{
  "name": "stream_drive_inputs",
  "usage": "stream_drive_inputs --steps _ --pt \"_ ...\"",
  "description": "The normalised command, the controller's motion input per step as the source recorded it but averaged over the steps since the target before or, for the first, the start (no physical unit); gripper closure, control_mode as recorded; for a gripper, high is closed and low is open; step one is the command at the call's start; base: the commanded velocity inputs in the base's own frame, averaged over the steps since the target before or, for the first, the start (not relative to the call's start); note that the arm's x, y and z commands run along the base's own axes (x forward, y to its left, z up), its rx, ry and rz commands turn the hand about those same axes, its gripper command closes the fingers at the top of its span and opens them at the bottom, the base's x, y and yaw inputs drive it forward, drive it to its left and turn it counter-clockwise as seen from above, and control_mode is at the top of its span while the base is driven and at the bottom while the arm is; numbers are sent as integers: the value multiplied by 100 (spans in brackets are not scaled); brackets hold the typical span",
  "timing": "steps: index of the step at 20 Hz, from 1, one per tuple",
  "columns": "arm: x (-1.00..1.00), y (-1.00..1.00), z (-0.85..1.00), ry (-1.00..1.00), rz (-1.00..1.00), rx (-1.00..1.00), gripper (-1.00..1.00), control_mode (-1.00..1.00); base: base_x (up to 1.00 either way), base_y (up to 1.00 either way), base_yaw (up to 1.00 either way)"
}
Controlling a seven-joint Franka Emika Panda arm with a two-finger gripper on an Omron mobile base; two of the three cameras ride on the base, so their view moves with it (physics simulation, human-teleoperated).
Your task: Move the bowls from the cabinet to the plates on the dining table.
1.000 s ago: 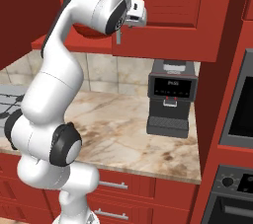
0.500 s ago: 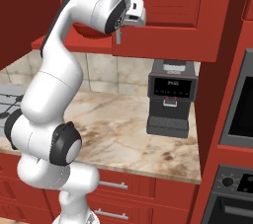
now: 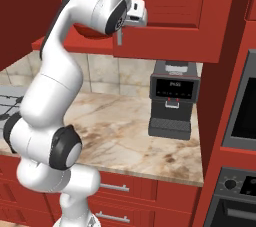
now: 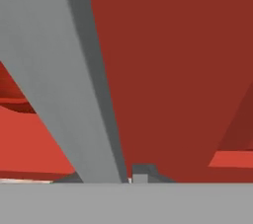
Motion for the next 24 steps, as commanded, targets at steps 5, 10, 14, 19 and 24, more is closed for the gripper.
stream_drive_inputs --steps 5,10,14,19,24 --pt "-39 -35 -14 -10 0 0 100 -100 0 0 0" --pt "-64 -53 -8 -10 0 0 100 -100 0 0 0" --pt "-52 -64 -1 -7 0 0 100 -100 0 0 0" --pt "-42 -70 -4 -3 0 0 100 -100 0 0 0" --pt "-41 -69 -10 -1 0 0 100 -100 0 0 0"
